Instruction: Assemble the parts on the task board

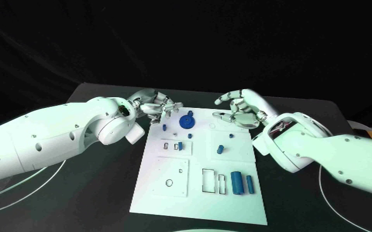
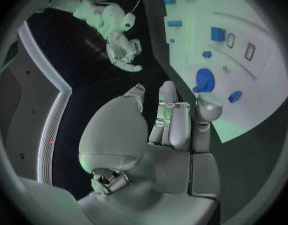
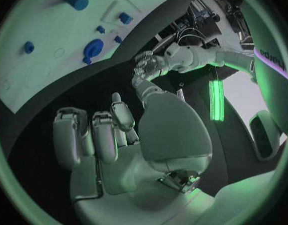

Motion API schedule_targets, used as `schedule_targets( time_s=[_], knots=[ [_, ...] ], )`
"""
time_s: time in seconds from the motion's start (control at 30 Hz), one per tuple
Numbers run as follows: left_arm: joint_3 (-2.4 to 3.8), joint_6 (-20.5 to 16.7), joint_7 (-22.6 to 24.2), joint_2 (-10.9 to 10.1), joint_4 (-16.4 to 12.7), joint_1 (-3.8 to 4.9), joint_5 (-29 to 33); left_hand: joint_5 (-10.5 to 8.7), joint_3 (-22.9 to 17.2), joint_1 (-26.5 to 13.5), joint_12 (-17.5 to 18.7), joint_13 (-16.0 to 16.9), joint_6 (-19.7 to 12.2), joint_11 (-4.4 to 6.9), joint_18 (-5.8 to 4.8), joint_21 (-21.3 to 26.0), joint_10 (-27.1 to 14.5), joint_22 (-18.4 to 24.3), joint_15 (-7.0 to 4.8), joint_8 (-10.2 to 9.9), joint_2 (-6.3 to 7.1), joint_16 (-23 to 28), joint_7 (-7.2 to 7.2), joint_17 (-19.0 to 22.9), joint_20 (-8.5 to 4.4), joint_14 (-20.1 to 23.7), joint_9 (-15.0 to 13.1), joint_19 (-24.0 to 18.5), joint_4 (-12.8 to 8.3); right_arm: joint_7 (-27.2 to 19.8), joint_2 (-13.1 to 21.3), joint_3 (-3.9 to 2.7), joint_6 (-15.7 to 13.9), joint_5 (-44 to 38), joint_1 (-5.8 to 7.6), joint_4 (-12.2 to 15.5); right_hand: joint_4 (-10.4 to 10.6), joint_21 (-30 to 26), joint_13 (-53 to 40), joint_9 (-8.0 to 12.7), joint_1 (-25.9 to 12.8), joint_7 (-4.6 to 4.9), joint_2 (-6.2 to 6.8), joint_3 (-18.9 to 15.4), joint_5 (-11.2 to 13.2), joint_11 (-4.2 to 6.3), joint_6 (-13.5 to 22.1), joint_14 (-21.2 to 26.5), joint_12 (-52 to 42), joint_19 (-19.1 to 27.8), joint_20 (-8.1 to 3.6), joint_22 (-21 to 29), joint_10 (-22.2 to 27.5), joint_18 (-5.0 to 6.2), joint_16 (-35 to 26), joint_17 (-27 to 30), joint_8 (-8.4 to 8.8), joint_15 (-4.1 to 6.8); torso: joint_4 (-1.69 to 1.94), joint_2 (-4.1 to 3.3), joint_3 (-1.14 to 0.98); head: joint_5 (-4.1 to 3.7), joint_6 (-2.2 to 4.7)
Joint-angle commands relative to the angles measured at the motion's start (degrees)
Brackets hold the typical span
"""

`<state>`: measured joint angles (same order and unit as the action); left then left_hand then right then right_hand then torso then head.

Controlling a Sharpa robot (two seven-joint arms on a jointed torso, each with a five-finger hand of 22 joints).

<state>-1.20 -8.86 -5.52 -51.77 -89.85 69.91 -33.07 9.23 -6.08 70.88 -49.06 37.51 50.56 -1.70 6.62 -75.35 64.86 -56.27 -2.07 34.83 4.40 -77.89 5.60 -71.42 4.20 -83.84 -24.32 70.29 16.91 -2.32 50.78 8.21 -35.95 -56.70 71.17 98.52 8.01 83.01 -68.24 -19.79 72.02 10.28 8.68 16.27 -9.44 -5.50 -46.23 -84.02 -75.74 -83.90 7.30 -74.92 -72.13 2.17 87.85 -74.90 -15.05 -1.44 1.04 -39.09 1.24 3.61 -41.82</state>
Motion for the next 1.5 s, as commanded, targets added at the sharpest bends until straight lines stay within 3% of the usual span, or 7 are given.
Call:
schedule_targets(
  time_s=[0.03,0.2,0.37,0.73,1.03,1.5],
  knots=[
    [0.05,8.82,-13.8,1.09,0.2,0.16,-16.03,-0.1,0.79,-1.56,-10.04,10.29,-0.17,0.99,-1.04,-3.17,3.79,-5.58,-0.65,3.66,-0.53,-1.21,-0.77,-1.72,-0.45,-1.56,-2.63,2.72,0.04,-3.05,1.21,-0.01,1.8,9.91,0.74,-0.58,0.18,-0.2,0.08,-0.08,0.51,-0.03,-0.07,0.16,-0.34,0.03,-0.31,-4.33,0.26,-0.68,0.06,-9.31,0.31,0.03,-0.09,-7.78,-0.39,0.19,0.08,0.66,-0.39,0.02,-0.29],
    [0.01,12.86,-18.96,3.06,1.11,0.47,-21.99,-0.19,1.64,-2.99,-16.59,17.5,-0.28,1.77,-1.6,-4.96,6.79,-8.88,-1.35,6.79,-1.28,-1.18,-1.66,-1.85,-1.0,-1.73,-5.36,4.43,0.04,-2.42,2.15,-0.02,2.58,11.19,1.25,-1.67,0.19,-0.17,0.2,-0.08,0.53,-0.04,-0.07,0.16,-0.41,0.04,-0.34,-4.35,0.35,-0.71,0.05,-9.33,0.4,0.02,-0.07,-7.84,-0.41,0.2,0.29,1.04,-0.58,0.1,-0.72],
    [-0.5,16.76,-21.71,5.63,2.74,1.19,-25.98,-0.28,2.29,-4.0,-17.8,18.77,-0.73,1.92,-1.69,-5.3,7.02,-9.42,-1.52,7.8,-1.82,-1.11,-1.83,-1.84,-1.18,-1.75,-6.51,4.61,0.07,-1.81,2.53,-0.02,2.95,11.5,1.45,-2.43,0.19,-0.22,0.19,-0.08,0.54,-0.05,-0.07,0.17,-0.46,0.05,-0.35,-4.35,0.34,-0.67,0.04,-9.29,0.39,0.04,-0.08,-7.83,-0.42,0.21,0.5,1.25,-0.74,0.13,-0.87],
    [-2.61,19.95,-23.37,10.36,5.96,3.37,-28.29,-0.34,2.8,-4.59,-17.9,18.78,-1.1,1.93,-1.75,-5.47,6.71,-9.77,-1.53,8.18,-1.99,-1.08,-1.83,-1.83,-1.23,-1.76,-7.07,4.72,0.05,-0.52,2.39,-0.02,3.55,11.17,1.54,-3.48,0.22,-0.29,0.38,-0.08,0.56,-0.06,-0.07,0.17,-0.59,0.06,-0.35,-4.32,0.48,-0.62,0.03,-9.24,0.55,0.06,-0.12,-7.72,-0.42,0.22,0.38,1.23,-0.78,0.42,-0.93],
    [-3.16,23.44,-23.9,12.41,7.33,3.65,-27.82,-0.6,3.89,-6.0,-16.44,16.72,-2.13,1.69,-1.77,-5.57,4.78,-9.95,-1.36,8.35,-2.49,-0.81,-1.57,-1.56,-1.18,-1.64,-7.88,4.59,0.06,0.29,2.3,-0.01,3.86,10.94,1.55,-4.0,0.48,-0.58,0.72,-0.05,0.34,-0.06,0.05,0.02,-1.02,0.07,-0.25,-4.24,0.74,-0.42,-0.01,-9.03,0.85,0.14,-0.23,-7.38,-0.4,0.25,0.47,1.1,-0.76,0.35,-1.12],
    [-3.55,27.77,-24.27,13.93,9.21,3.68,-27.21,-1.09,5.79,-7.93,-15.84,15.78,-2.49,1.57,-1.76,-5.6,3.84,-10.0,-1.24,8.79,-2.52,-0.52,-1.47,-1.24,-1.04,-1.51,-8.84,4.38,0.05,0.64,2.3,-0.01,4.01,10.89,1.54,-4.29,0.73,-0.91,1.1,-0.02,0.15,-0.06,0.11,-0.11,-1.37,0.07,-0.14,-4.18,1.03,-0.19,-0.04,-8.79,1.19,0.23,-0.33,-7.12,-0.37,0.26,0.46,1.06,-0.69,0.35,-1.46]
  ],
)
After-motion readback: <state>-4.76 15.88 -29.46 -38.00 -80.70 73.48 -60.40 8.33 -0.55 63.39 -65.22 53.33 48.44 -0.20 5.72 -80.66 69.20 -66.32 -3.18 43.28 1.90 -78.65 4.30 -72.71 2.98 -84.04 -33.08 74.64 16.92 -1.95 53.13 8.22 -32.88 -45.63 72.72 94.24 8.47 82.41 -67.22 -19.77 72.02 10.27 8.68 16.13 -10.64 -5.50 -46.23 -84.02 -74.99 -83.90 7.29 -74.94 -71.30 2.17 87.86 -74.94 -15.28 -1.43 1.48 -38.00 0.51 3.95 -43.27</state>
